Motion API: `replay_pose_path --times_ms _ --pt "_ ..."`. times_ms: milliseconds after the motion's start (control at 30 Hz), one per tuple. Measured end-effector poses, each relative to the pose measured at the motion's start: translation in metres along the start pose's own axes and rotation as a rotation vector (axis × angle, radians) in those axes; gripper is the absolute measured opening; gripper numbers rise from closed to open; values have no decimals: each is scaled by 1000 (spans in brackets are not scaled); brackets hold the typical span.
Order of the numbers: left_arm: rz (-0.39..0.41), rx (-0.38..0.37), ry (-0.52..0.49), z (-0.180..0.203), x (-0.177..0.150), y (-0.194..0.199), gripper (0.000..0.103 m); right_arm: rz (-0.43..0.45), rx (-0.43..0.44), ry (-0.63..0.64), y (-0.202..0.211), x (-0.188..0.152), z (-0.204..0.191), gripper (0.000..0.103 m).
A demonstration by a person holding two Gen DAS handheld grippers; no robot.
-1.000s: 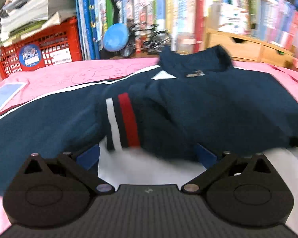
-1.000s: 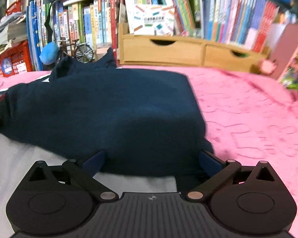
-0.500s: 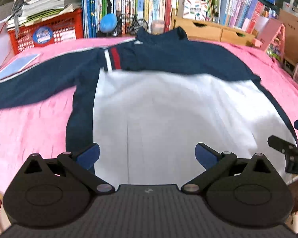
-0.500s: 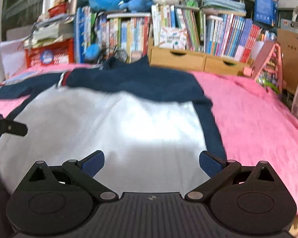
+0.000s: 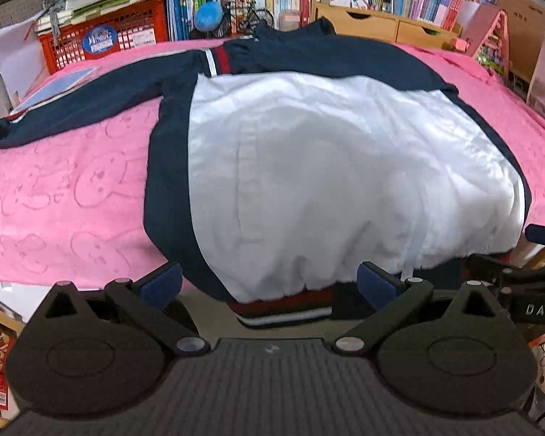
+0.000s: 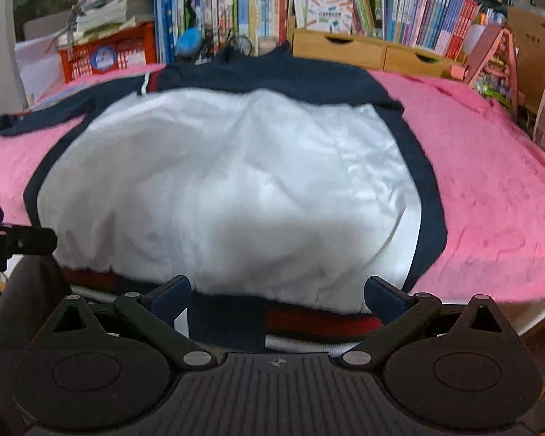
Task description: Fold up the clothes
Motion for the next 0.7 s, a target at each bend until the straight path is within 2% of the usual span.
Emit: replay_pose_path --times_ms 200,700 --pt "-23 2 -7 2 -14 -4 103 -55 -5 5 -6 -17 0 103" --pt "-49 3 -13 8 -22 -9 103 -69 -7 -12 -10 -21 3 103"
Point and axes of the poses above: each gripper's, at about its wrist camera, not at the fingertips, and y roughly against the way its jaws point, z to its right, x to its top, the point moved 10 cm from there along -y, roughly the way its jaws point, and after that the axes turned 4 degrees about y, right-handed, at the moved point
